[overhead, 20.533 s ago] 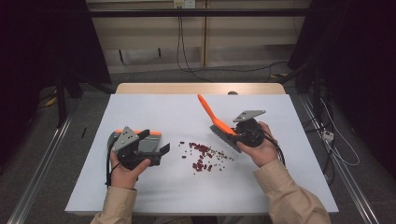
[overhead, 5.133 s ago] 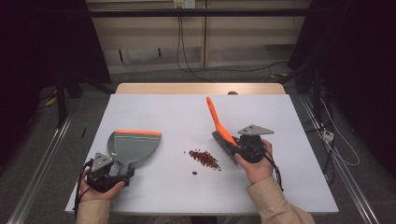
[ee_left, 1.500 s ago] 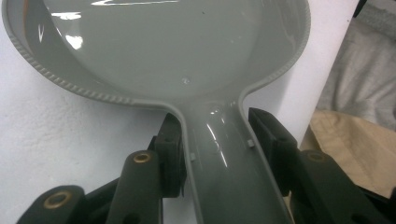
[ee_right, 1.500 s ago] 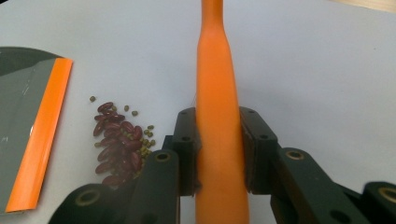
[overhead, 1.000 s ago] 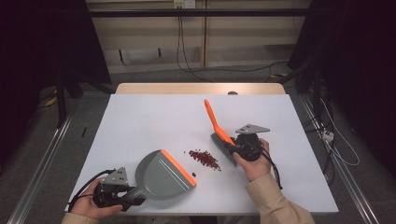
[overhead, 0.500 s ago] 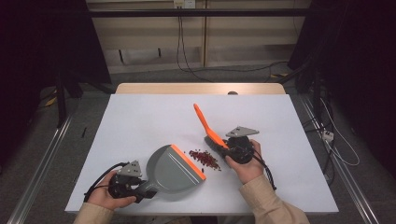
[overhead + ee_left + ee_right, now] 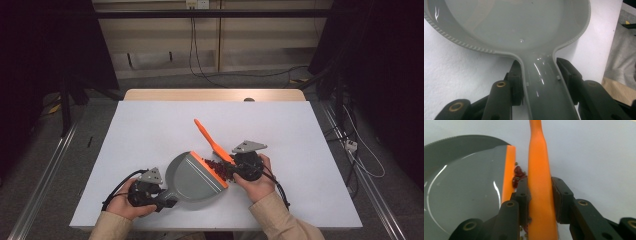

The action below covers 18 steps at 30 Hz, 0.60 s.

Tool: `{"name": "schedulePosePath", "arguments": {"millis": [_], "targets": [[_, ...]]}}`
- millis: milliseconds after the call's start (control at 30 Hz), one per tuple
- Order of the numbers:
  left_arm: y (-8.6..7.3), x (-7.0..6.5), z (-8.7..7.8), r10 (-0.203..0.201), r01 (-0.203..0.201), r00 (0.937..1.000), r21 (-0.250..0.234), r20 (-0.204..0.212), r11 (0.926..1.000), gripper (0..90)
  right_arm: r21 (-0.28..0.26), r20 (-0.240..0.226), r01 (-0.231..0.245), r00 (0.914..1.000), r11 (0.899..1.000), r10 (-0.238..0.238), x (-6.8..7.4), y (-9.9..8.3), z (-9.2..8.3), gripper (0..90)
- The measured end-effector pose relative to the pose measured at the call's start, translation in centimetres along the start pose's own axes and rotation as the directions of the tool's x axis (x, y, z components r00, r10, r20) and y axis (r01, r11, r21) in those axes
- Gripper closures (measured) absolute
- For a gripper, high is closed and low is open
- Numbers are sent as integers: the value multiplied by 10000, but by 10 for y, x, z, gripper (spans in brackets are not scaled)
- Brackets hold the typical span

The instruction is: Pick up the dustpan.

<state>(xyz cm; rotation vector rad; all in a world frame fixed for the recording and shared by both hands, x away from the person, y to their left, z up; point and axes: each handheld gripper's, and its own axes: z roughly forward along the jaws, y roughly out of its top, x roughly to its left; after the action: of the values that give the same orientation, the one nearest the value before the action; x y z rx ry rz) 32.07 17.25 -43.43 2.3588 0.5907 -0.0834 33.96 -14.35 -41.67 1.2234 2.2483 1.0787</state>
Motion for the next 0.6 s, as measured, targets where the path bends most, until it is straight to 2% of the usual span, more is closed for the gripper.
{"name": "schedulePosePath", "arguments": {"millis": [200,267,333,400,500,567,600], "targets": [[2,1,2,60,-60,10000,42,29,10000,603,-43,-248,-142,9996,9999,141,6,0,3,696],[2,0,3,-34,34,10000,-33,37,10000,603,-101,-373,-222,9991,9997,219,9,1,4,696],[2,1,3,15,-15,10000,-1,45,10000,603,-124,-739,-444,9963,9989,434,12,2,5,697],[2,1,3,13,-13,10000,-9,43,10000,603,-117,-646,-217,9977,9997,209,17,3,6,697],[2,1,3,-44,44,10000,-58,45,10000,603,-241,-1053,-473,9934,9986,445,19,6,8,699],[2,1,3,-31,31,10000,-71,58,10000,603,-272,-930,-209,9955,9994,183,24,9,9,699],[2,1,3,-27,27,10000,-71,58,10000,603,-359,-1021,-213,9946,9991,176,24,10,9,701]]}}
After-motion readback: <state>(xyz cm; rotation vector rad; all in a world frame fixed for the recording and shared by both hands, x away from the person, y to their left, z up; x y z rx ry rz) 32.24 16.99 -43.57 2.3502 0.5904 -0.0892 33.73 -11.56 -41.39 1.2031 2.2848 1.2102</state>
